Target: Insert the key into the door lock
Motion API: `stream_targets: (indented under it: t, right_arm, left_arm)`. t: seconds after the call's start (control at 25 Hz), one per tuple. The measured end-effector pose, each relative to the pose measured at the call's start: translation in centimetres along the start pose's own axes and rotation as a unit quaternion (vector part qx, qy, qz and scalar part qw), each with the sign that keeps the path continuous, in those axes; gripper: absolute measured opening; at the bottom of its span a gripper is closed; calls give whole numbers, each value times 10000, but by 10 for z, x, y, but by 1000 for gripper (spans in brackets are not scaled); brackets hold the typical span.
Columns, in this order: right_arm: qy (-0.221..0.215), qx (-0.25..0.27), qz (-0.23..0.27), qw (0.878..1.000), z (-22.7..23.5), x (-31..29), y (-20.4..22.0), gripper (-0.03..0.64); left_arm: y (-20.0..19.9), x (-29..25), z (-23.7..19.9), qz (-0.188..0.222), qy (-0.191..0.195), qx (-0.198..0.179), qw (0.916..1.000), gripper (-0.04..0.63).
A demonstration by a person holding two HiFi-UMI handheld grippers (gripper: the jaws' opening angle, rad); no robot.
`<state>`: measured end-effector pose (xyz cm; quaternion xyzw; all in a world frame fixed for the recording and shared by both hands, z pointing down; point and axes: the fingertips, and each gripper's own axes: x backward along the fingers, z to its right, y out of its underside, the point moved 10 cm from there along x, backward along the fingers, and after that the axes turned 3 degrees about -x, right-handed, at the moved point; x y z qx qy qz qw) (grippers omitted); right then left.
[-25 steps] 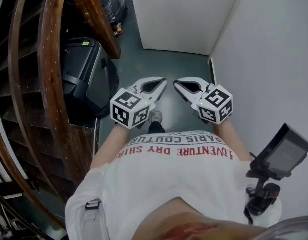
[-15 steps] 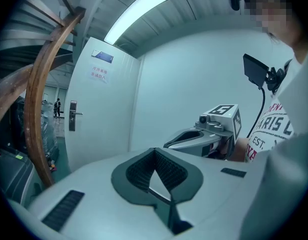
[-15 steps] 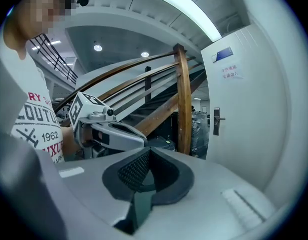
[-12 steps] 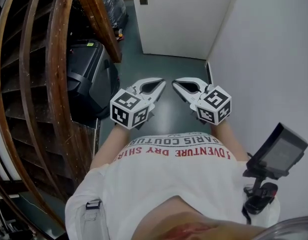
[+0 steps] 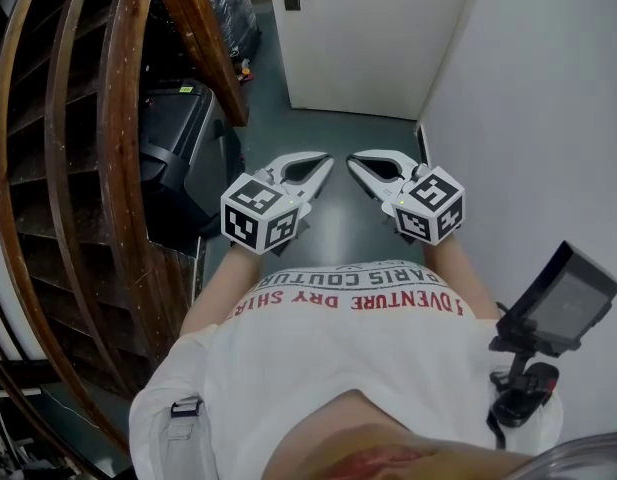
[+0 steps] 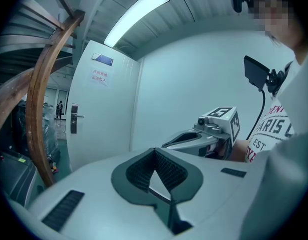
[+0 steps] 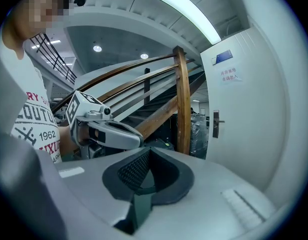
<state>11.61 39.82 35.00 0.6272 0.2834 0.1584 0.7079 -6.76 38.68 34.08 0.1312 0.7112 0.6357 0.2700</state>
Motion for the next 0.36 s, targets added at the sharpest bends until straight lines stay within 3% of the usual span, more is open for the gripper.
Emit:
stream_targets:
  t: [0.36]
  right_arm:
    - [4, -10, 36, 10000, 5, 9, 4, 2]
  left_arm:
    - [0, -8, 9, -25, -28, 3, 10000, 0]
